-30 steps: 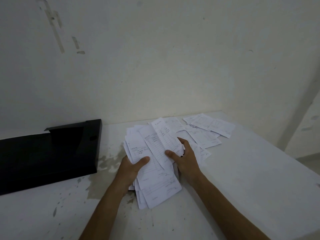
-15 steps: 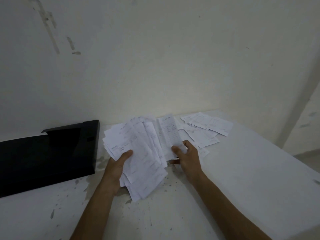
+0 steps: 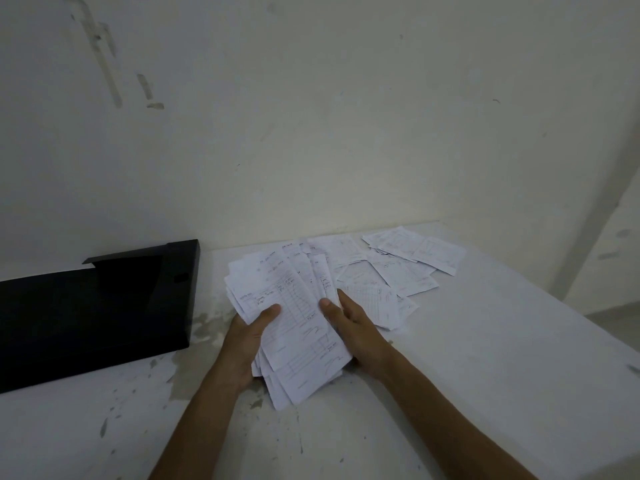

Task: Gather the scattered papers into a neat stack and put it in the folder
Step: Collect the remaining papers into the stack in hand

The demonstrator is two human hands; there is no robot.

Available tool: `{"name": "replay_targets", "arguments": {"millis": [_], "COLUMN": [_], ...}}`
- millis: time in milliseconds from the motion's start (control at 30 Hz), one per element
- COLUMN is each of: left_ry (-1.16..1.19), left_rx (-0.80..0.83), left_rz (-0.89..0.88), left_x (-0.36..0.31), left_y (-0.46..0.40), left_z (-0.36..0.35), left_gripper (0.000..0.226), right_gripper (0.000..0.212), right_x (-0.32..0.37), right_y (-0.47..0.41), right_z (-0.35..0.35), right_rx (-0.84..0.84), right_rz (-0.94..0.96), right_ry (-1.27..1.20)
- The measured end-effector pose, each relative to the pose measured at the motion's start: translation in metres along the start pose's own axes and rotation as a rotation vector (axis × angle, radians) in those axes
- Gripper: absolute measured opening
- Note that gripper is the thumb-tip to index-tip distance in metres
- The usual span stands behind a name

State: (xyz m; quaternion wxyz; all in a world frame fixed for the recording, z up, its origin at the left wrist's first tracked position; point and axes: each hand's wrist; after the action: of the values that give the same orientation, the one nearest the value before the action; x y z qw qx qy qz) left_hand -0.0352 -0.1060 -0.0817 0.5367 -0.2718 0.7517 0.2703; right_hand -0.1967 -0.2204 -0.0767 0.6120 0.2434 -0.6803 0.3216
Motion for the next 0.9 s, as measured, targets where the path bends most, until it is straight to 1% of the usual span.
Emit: {"name": "replay_targets", "arguments": {"millis": [67, 133, 167, 233, 267, 300, 333, 367, 400, 433, 500, 533, 633, 767, 900], "left_ry": [-0.03, -0.059, -0.067, -0.077, -0.086, -0.097, -0.108, -0.119, -0.131, -0.144, -0.159, -0.169, -0.181, -0.202, -0.22], "left_rx": [0.004, -0.021, -0.05, -0.091, -0.099, -0.099, -0.098, -0.096, -0.097, -0.097, -0.083, -0.077, -0.063, -0.061, -0.077], "left_rz": [-0.012, -0.016, -0.012, -0.021, -0.039, -0.056, -0.068, -0.077, -0.086, -0.096, -0.119, -0.125, -0.129, -0.144, -0.15], "left_x": [-0.001, -0.005, -0.008, -0.011, -0.012, -0.013, -0.013, -0.011, -0.01, -0.009, -0.006, -0.006, -0.005, -0.003, -0.003], "left_y": [0.0, -0.001, -0.002, -0.005, -0.006, -0.006, -0.007, -0.007, -0.007, -0.008, -0.009, -0.009, -0.01, -0.012, -0.011], "left_z": [0.001, 0.006, 0.009, 0.019, 0.024, 0.028, 0.032, 0.035, 0.036, 0.037, 0.038, 0.039, 0.041, 0.042, 0.041], "left_gripper": [0.037, 0.038, 0.037, 0.035, 0.034, 0.033, 0.032, 0.03, 0.029, 0.029, 0.034, 0.038, 0.042, 0.043, 0.044], "right_gripper": [0.033, 0.025, 0.022, 0.019, 0.025, 0.035, 0.049, 0.063, 0.076, 0.086, 0.1, 0.103, 0.103, 0.099, 0.1], "right_x": [-0.001, -0.002, -0.003, -0.002, 0.0, 0.002, 0.004, 0.004, 0.004, 0.004, 0.003, 0.003, 0.003, -0.001, -0.005], "right_y": [-0.001, -0.005, -0.01, -0.021, -0.026, -0.029, -0.031, -0.033, -0.035, -0.036, -0.042, -0.043, -0.045, -0.038, -0.033], "right_z": [0.0, 0.006, 0.013, 0.037, 0.051, 0.064, 0.076, 0.084, 0.088, 0.089, 0.088, 0.087, 0.081, 0.073, 0.068], "right_rx": [-0.001, -0.056, -0.118, -0.309, -0.392, -0.417, -0.377, -0.302, -0.229, -0.194, -0.203, -0.215, -0.248, -0.377, -0.424], "right_rz": [0.008, 0.098, 0.172, 0.267, 0.25, 0.173, 0.063, -0.042, -0.122, -0.168, -0.203, -0.224, -0.269, -0.259, -0.267], "right_ry": [0.084, 0.303, 0.444, 0.706, 0.852, 1.001, 1.131, 1.232, 1.311, 1.368, 1.445, 1.461, 1.467, 1.423, 1.453]}}
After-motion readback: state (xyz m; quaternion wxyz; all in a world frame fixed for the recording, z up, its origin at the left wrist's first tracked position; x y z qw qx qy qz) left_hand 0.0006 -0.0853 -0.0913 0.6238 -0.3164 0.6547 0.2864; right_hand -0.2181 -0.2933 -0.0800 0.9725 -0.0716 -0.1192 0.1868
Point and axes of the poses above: each hand's wrist, its own y-axis away from the middle knuckle, its own z-axis out of the back of the hand, x = y × z, and after that the axes turned 7 degrees about -x, right-handed
